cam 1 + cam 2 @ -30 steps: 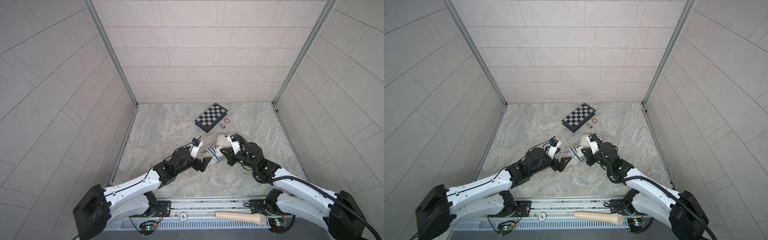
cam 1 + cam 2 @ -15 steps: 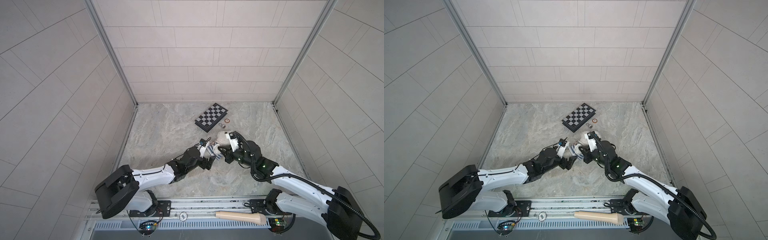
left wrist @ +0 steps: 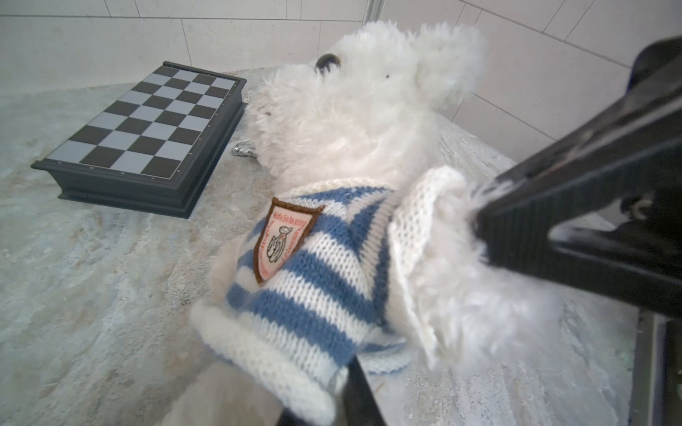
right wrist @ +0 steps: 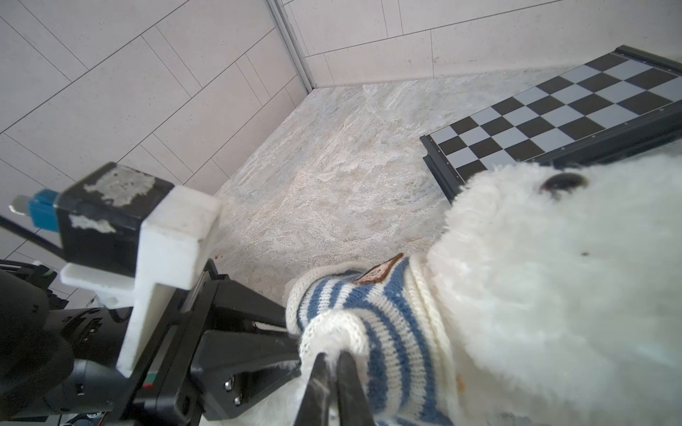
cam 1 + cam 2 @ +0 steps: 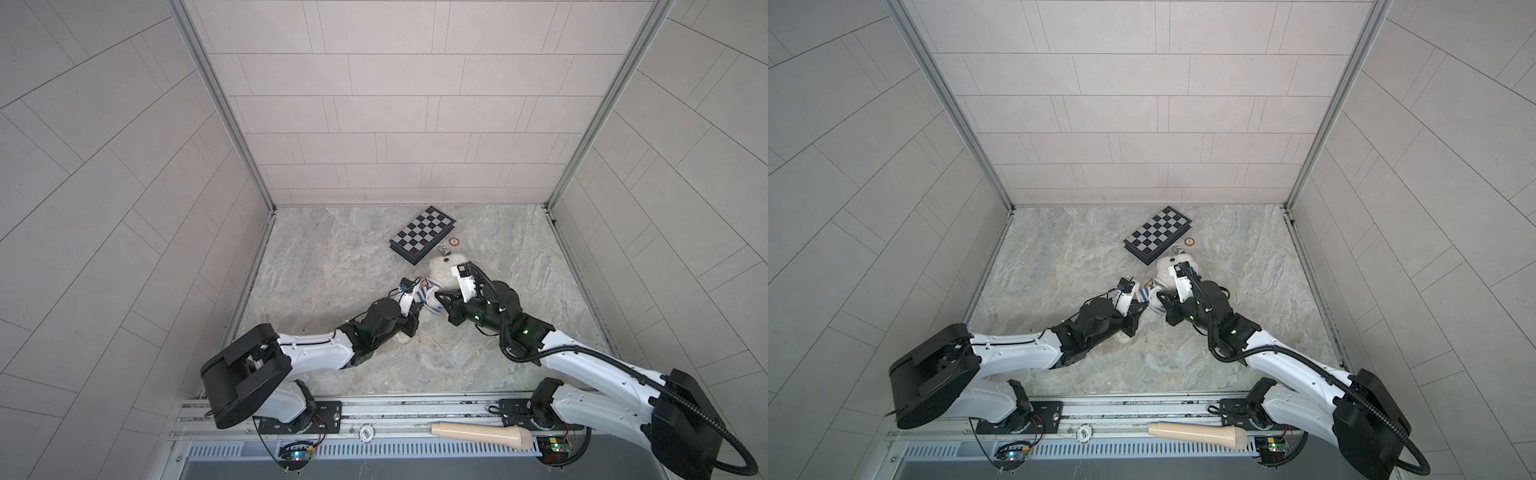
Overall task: Dress the teddy bear
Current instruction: 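Lower the bear onto its side and grasp its arms with both grippers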
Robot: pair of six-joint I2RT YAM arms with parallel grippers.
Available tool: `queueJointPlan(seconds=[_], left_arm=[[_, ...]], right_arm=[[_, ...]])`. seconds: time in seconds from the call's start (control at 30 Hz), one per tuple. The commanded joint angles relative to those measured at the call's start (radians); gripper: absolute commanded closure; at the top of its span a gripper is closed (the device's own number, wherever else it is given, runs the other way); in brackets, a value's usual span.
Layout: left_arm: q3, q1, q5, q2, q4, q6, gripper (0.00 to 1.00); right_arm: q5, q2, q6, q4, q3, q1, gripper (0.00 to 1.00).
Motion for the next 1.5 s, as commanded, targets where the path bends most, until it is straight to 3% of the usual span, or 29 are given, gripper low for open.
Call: queueJointPlan(seconds=[0.0,0.27,0.53,0.7,0.87,1.17,1.47], left_arm=[[-0.027,0.008,0.039,-0.064,0.029,0.001,1.0],[-0.058,0.073,0.273,-0.218,-0.011,-0.042,1.0],[-0.079,0.104,0.514,-0.351,-0.05,-0.115,1.0],[-0.081,0.104,0.594,-0.426,-0.084,-0.152,1.0],[-0.076,0.104,0.59,-0.479,-0.153,-0.15,1.0],[-0.136,0.104,0.574,-0.488,-0.082,-0.192,1.0],[-0.141,0.103,0.609,-0.482,-0.082,-0.198,1.0]], right_arm=[[-0.005,-0.022,-0.019,0.04,0.039,0.004,0.96],[-0.045,-0.118,-0.133,-0.048,0.036,-0.002,0.62],[-0.009,-0.404,-0.22,-0.176,-0.07,-0.005,0.38],[-0.02,-0.554,-0.209,-0.183,-0.116,-0.005,0.34],[0.17,-0.621,-0.222,-0.245,-0.124,-0.013,0.31],[0.191,-0.534,-0.214,-0.189,-0.141,-0.032,0.29],[0.097,-0.338,-0.196,-0.013,-0.181,-0.049,0.29]])
